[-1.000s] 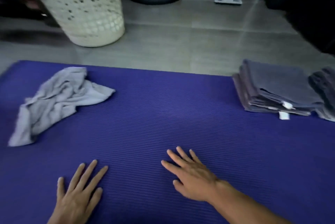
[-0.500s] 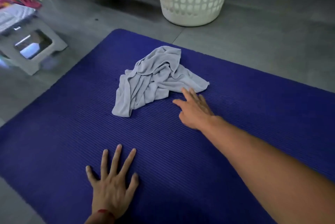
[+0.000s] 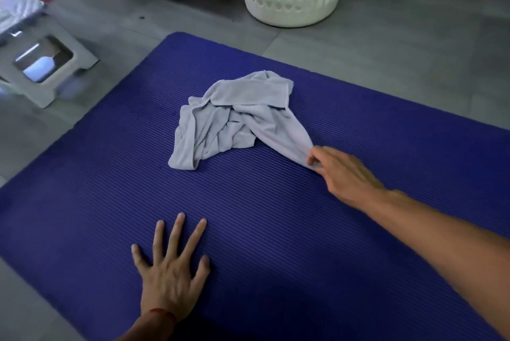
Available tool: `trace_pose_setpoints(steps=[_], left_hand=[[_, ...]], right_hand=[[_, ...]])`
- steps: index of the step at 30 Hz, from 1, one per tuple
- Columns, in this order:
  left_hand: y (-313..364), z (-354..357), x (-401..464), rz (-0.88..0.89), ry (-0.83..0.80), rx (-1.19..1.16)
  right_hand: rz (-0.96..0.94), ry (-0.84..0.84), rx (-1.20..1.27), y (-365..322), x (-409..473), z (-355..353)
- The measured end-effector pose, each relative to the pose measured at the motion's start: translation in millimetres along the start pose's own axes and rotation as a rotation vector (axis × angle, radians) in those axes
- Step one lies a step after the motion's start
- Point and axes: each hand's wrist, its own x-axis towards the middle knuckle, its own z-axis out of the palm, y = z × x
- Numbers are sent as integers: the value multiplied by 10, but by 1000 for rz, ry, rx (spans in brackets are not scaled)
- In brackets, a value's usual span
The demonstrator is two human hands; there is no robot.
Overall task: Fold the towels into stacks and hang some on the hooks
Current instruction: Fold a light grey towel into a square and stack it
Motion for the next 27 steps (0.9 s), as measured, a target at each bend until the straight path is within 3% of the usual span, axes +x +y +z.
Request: trace_pose_setpoints(steps=[7,11,12,14,16,17,20,22,25,27], left_hand=[[36,-19,-20,-11,-8,-2],[460,-162,-5,-92,62,-50],[693,-202,-30,-23,125,-97],[1281,-250,-141,318,261,-176],[1992,-256,-290,675,229,-227],[2348,-245,-332,744,170,-261],[3158,-293,-332,530,-22,-394],[3379,-383,-299,449,-10,-411],[3355,-553,-487,603,117,-466],[3248,-638,-801,718,115,-540]], right_hand=[[-65,-291,-211,484,-2205,-430],[105,-239,-195,487,-3291,-318],[129,-247,-213,477,-3518,-213],[159,-309,-229,425,-3876,-13],[106,-300,-208,290,-4037,-31],[125,-292,-184,225,-4042,-107],[306,-211,20,206,-3900,-327],[404,-43,69,291,-3731,-369],[479,67,215,385,-3439,-324],[564,108,356,430,-3222,-250]])
